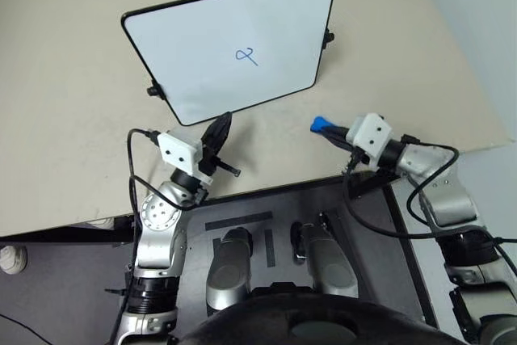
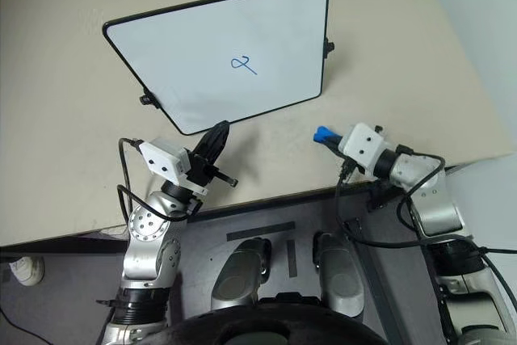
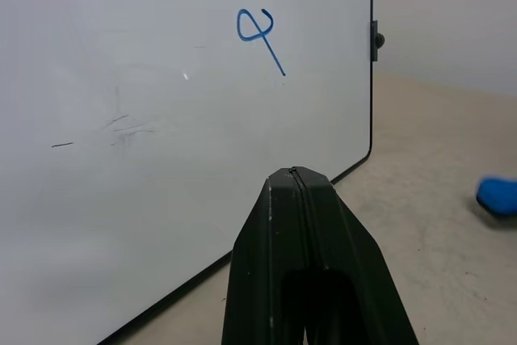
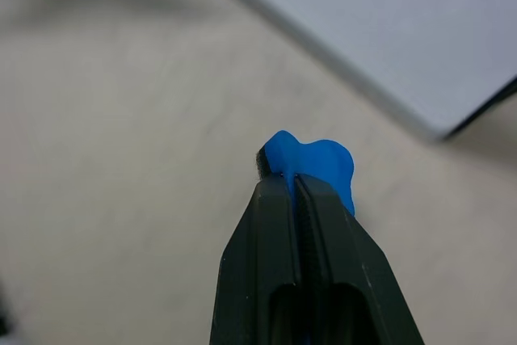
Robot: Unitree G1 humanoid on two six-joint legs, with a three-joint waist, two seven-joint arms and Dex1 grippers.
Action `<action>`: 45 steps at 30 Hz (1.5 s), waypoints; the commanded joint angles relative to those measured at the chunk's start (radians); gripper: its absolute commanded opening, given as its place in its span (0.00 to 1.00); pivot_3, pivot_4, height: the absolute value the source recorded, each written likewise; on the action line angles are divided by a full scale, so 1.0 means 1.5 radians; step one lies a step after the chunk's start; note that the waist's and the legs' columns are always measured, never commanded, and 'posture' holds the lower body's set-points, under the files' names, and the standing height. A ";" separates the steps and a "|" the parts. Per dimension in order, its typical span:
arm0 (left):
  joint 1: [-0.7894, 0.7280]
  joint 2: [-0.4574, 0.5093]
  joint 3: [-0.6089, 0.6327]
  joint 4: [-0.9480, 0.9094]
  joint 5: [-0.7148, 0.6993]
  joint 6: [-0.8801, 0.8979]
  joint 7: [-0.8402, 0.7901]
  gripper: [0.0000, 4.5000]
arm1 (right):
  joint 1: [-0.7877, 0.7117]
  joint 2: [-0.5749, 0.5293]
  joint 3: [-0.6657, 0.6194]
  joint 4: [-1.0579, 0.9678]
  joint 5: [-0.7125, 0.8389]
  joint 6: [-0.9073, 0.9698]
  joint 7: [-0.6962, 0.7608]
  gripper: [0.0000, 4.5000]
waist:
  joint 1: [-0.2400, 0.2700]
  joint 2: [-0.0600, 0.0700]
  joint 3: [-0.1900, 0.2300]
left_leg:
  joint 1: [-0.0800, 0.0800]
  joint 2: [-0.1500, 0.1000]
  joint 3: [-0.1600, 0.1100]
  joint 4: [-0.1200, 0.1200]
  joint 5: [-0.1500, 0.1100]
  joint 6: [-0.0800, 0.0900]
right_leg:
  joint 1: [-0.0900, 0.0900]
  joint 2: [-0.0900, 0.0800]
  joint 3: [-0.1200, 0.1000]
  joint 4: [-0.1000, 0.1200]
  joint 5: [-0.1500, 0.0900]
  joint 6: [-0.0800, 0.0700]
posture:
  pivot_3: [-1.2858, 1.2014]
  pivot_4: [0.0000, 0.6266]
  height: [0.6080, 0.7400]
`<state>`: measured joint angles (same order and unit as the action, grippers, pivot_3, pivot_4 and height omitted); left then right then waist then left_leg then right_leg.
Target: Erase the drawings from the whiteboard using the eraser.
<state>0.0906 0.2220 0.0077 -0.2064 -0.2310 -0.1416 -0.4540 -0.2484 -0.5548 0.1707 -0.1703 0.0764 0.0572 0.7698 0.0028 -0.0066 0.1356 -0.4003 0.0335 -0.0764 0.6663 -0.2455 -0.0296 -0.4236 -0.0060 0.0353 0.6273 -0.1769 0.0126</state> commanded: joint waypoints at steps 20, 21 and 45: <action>-0.021 0.002 0.010 0.016 0.015 -0.051 0.011 0.00 | -0.454 0.173 0.113 0.671 -0.266 -0.615 -0.203 0.01 | 0.004 0.000 0.000 | -0.004 0.001 -0.001 -0.001 -0.001 0.000 | -0.007 -0.002 -0.001 0.001 0.005 -0.007 | 0.52 0.24 1.00; -0.020 0.002 0.010 0.015 0.016 -0.051 0.012 0.00 | -0.459 0.176 0.118 0.693 -0.273 -0.629 -0.208 0.01 | 0.004 0.000 0.000 | -0.004 0.001 -0.001 -0.001 -0.001 0.000 | -0.007 -0.002 -0.001 0.001 0.005 -0.008 | 0.52 0.24 1.00; -0.038 0.001 -0.003 0.018 0.016 -0.047 0.009 0.00 | -0.539 0.170 0.142 0.788 -0.436 -0.714 -0.483 0.01 | -0.001 0.002 0.001 | -0.004 0.001 -0.001 -0.001 -0.002 0.000 | -0.008 -0.002 -0.001 0.002 0.009 -0.011 | 0.52 0.24 1.00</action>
<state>0.0442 0.2271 0.0079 -0.1526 -0.2080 -0.1959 -0.4372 -1.0313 -0.2907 0.3989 1.0306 -0.5693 -1.0213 0.0952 0.0019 -0.0040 0.1371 -0.4059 0.0349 -0.0781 0.6642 -0.2480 -0.0302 -0.4358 -0.0090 0.0331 0.6294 -0.1641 -0.0039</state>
